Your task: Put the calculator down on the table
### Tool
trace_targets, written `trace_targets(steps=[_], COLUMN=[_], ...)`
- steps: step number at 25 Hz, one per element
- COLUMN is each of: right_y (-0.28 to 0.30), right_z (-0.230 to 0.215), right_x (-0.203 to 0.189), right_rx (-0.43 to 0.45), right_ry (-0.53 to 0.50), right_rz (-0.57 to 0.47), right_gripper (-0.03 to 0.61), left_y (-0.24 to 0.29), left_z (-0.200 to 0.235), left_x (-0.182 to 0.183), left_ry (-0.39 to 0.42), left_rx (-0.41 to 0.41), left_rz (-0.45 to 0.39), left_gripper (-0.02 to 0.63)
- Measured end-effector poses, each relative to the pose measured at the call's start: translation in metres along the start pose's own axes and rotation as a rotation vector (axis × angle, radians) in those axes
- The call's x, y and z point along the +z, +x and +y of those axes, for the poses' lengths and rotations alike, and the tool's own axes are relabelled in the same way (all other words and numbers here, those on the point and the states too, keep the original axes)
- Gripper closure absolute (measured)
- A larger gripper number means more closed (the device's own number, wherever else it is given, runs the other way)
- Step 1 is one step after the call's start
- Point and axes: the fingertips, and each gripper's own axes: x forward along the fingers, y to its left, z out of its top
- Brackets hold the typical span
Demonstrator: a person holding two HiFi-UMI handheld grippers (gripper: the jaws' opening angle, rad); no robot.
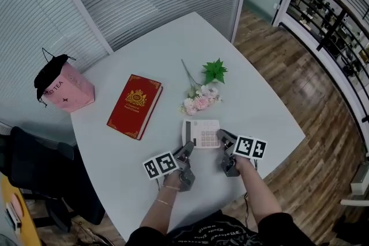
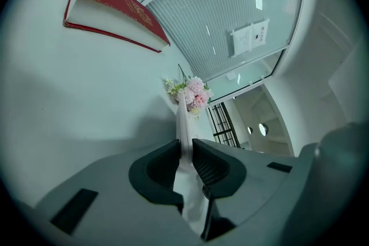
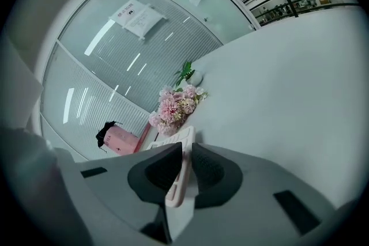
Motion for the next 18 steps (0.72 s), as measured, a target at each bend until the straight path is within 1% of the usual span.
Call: trace_targets(steps=[6, 10, 13, 18], right_y=[0.011, 0.015, 0.015, 0.018], right_z=[-0.011, -0.012, -0.013, -0.012], right_x=[0.000, -0.001, 0.000, 0.002], right_rx=[-0.020, -0.035, -0.048, -0.057], right_ry=[0.006, 0.003, 0.005, 0.004], right_rz=[0.021, 0.040, 0.037, 0.028], right_gripper=[0.518, 0.517, 0.514, 0.484], left_y=[0.009, 0.009, 0.010, 0.013], left_z=[0.008, 0.011, 0.012, 0.015], left_x=[-0.001, 0.000, -0.003, -0.007], left_ry=[-0.016, -0.023, -0.058, -0.074], left_rx=[0.022, 0.037, 0.035, 0.043], left_rz=[0.015, 0.008, 0.022, 0.024], left_gripper=[0.529, 0.529, 0.529, 0.529])
